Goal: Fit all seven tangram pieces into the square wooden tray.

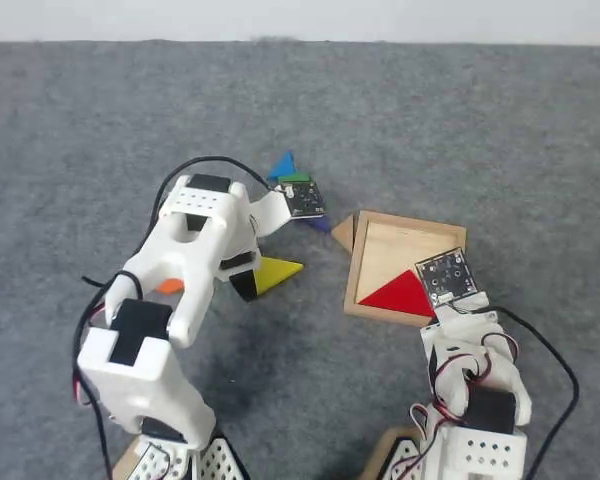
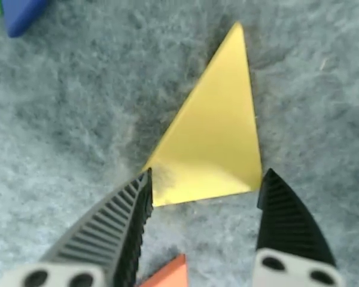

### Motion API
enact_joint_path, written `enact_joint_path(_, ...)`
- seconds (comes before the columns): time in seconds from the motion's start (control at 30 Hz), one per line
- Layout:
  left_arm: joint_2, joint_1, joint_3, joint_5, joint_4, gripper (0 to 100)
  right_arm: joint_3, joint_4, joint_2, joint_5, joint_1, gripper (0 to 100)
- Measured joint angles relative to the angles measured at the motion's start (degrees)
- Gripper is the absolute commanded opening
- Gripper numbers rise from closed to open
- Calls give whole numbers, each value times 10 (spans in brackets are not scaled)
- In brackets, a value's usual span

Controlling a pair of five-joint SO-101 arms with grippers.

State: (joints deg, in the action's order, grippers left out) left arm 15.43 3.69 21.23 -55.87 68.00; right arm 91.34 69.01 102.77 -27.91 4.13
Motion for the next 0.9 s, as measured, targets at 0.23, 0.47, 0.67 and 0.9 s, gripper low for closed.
enact_joint_path(0.23,1,1,-3,-4,12,239,0,0,0,0,0,9)
enact_joint_path(0.47,31,22,-52,1,55,223,0,0,0,0,0,9)
enact_joint_path(0.67,41,50,-106,-4,101,222,0,0,0,0,0,9)
enact_joint_path(0.9,41,14,-220,25,113,222,0,0,0,0,0,9)
